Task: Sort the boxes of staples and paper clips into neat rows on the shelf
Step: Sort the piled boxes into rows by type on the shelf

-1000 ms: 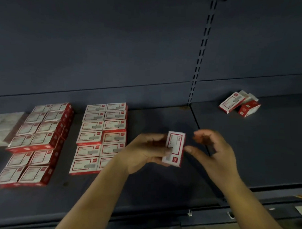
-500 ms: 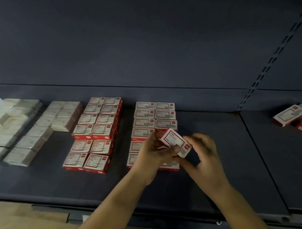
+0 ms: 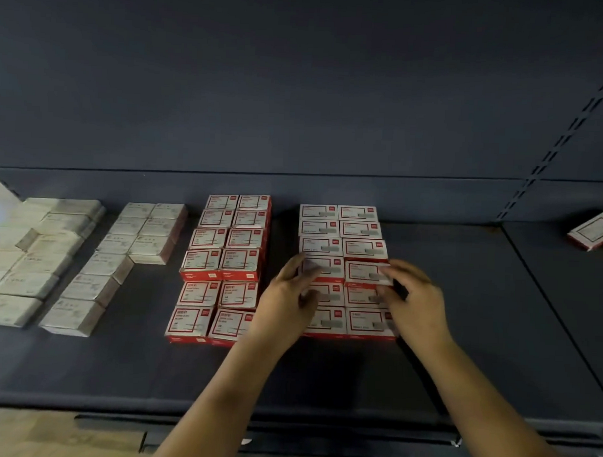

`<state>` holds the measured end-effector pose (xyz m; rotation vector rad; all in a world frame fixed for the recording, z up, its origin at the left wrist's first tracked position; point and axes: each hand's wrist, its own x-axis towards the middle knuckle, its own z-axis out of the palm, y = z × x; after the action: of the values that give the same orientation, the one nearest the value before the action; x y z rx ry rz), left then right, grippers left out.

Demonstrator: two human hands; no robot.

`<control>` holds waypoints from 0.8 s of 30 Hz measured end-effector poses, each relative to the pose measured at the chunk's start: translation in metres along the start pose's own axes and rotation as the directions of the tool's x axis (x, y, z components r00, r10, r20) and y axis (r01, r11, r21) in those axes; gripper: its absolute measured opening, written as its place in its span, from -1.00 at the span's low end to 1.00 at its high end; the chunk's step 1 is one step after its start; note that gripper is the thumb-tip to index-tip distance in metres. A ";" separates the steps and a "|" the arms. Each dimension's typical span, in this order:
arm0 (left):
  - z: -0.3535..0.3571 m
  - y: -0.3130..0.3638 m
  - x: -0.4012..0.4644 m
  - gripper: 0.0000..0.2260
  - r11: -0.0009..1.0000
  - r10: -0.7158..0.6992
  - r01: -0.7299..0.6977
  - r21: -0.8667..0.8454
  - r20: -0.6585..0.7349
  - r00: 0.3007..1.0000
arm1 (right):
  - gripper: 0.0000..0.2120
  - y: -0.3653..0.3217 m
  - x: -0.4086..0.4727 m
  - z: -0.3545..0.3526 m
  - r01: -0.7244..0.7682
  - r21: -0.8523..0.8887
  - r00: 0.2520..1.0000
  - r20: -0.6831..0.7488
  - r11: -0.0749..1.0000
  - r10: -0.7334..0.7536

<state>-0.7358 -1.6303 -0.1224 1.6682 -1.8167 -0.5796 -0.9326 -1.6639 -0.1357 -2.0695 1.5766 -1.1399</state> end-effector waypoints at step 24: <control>0.090 0.079 0.017 -0.66 0.858 0.433 -0.390 0.334 -0.062 0.899 | -0.62 0.077 -0.025 -0.059 0.085 -0.108 0.989 -0.115 0.990 -0.097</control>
<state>-0.8553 -1.6451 -0.1324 1.3928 -2.1619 0.0138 -1.0304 -1.6556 -0.1581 -2.1970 1.6424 -1.2618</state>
